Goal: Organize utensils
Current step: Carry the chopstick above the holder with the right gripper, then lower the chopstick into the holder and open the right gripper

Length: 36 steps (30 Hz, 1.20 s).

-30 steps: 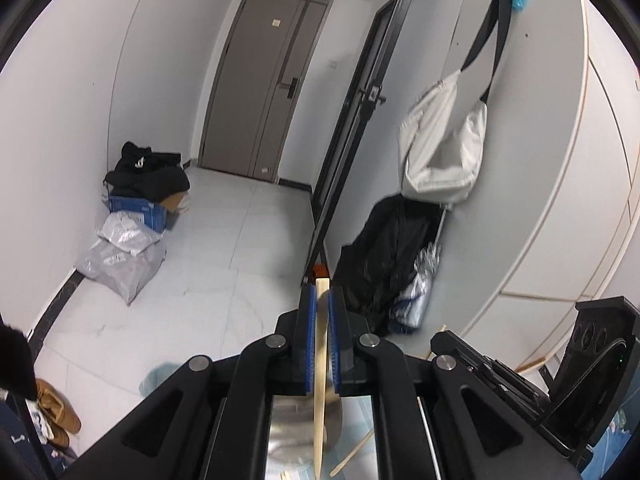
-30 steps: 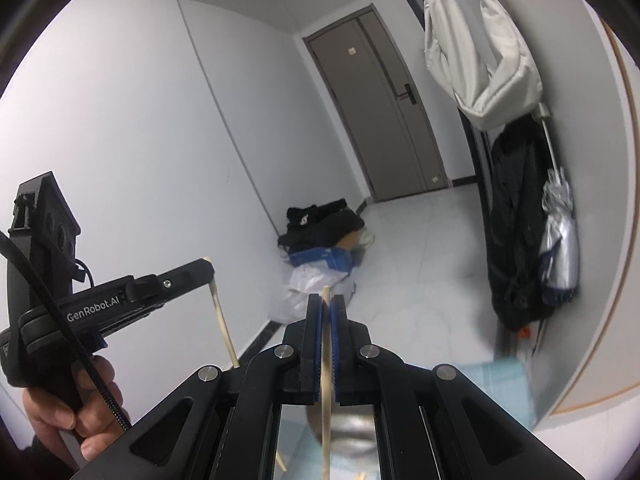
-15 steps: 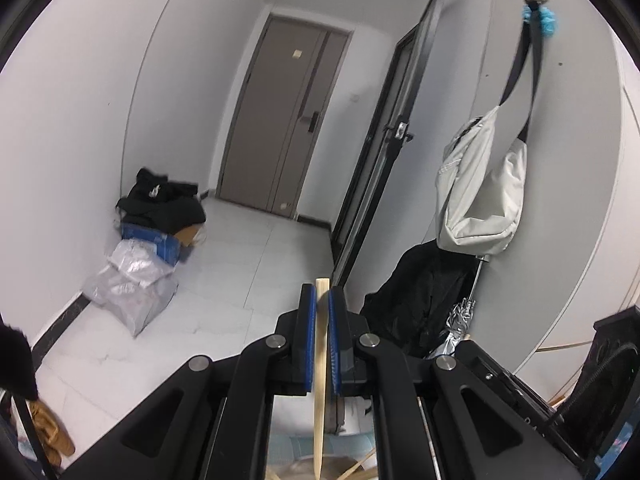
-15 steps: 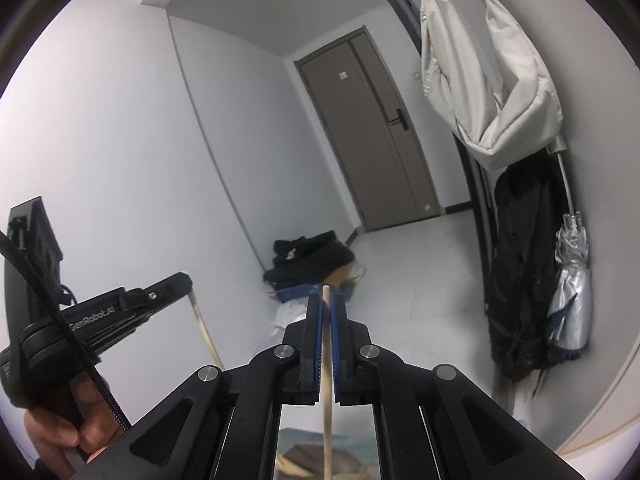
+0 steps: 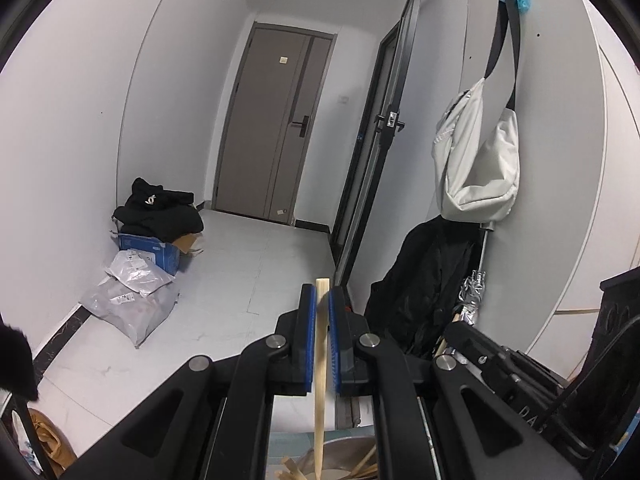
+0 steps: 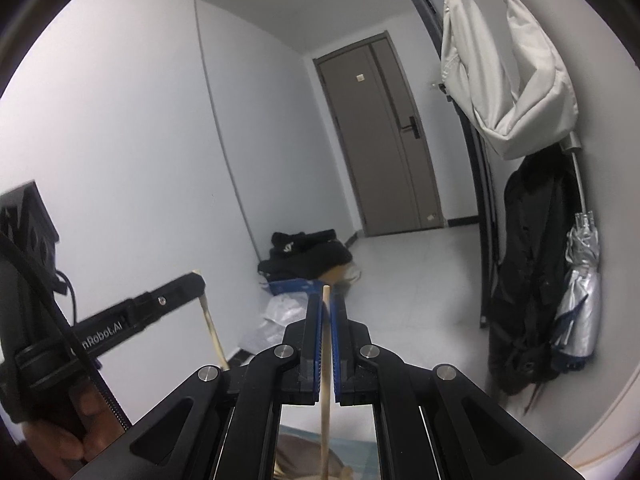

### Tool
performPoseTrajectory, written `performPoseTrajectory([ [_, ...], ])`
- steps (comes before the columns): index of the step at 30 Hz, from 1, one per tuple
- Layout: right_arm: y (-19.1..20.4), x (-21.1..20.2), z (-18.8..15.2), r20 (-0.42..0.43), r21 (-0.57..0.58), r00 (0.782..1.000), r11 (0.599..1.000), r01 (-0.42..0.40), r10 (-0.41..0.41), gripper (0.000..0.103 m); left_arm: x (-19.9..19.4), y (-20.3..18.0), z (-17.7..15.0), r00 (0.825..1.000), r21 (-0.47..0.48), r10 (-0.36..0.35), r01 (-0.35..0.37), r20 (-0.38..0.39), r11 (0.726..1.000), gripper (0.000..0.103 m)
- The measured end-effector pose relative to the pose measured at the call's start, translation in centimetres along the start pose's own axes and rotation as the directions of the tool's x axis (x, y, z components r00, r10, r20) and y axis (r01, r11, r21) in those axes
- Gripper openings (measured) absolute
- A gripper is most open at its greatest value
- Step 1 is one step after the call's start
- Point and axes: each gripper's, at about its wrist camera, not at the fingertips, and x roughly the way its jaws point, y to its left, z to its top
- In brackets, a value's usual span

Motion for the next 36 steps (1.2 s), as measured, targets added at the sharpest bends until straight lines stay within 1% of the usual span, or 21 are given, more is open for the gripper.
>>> performPoseTrajectory([
  [7, 0.8, -0.8, -1.6, -0.037, -0.039, 0.999, 0.999, -0.019, 0.017, 0.004, -0.2, -0.5, -0.9, 1.0, 0.031, -0.005, 0.005, -0.013, 1.0, 0.003],
  [12, 0.6, -0.7, -2.6, -0.085, -0.011, 0.996, 0.999, -0.03, 0.029, 0.004, -0.6, 0.0, -1.7, 0.999, 0.008, -0.009, 0.01, -0.051, 1.0, 0.003],
  [17, 0.6, -0.5, -3.6, -0.136, 0.006, 0.99, 1.0, -0.028, 0.029, 0.004, -1.2, -0.2, -2.2, 0.997, 0.02, -0.009, 0.011, -0.076, 1.0, 0.003],
  [19, 0.6, -0.5, -3.9, -0.15, 0.009, 0.988, 1.0, -0.027, 0.028, 0.004, -1.2, -0.3, -2.4, 0.996, 0.033, 0.002, 0.001, -0.091, 0.999, 0.003],
  [22, 0.8, -0.4, -4.5, -0.183, 0.016, 0.983, 0.999, -0.028, 0.031, 0.004, -1.1, -0.3, -3.0, 0.992, 0.035, -0.003, 0.008, -0.126, 0.999, 0.003],
  [26, 0.8, 0.0, -5.5, -0.247, 0.03, 0.968, 0.999, -0.032, 0.039, 0.004, -0.9, -0.2, -3.8, 0.983, 0.022, -0.011, 0.015, -0.182, 1.0, 0.003],
  [28, 0.8, 0.2, -5.9, -0.278, 0.041, 0.96, 0.999, -0.032, 0.042, 0.004, -0.8, -0.2, -4.1, 0.976, 0.021, -0.007, 0.012, -0.217, 1.0, 0.003],
  [30, 0.9, 0.3, -6.3, -0.307, 0.038, 0.951, 0.999, -0.022, 0.033, 0.004, -0.5, -0.2, -4.3, 0.963, 0.002, -0.031, 0.033, -0.267, 0.999, 0.003],
  [31, 0.9, 0.2, -6.4, -0.316, 0.034, 0.948, 0.999, -0.018, 0.028, 0.004, -0.6, -0.2, -4.4, 0.961, 0.003, -0.029, 0.031, -0.274, 1.0, 0.003],
  [32, 0.9, 0.1, -6.6, -0.327, 0.043, 0.944, 0.999, -0.027, 0.04, 0.004, -0.8, -0.2, -4.5, 0.961, 0.009, -0.023, 0.027, -0.274, 1.0, 0.003],
  [33, 0.8, -0.1, -6.7, -0.33, 0.055, 0.943, 0.998, -0.037, 0.053, 0.004, -0.8, -0.4, -4.6, 0.958, 0.016, -0.031, 0.037, -0.286, 0.999, 0.003],
  [34, 0.8, -0.4, -6.8, -0.336, 0.058, 0.94, 0.998, -0.04, 0.057, 0.005, -0.8, -0.5, -4.7, 0.953, 0.015, -0.042, 0.049, -0.3, 0.999, 0.003],
  [36, 0.8, -0.9, -7.0, -0.342, 0.054, 0.939, 0.998, -0.029, 0.046, 0.006, -0.7, -0.7, -4.9, 0.937, 0.004, -0.075, 0.082, -0.341, 0.997, 0.003],
])
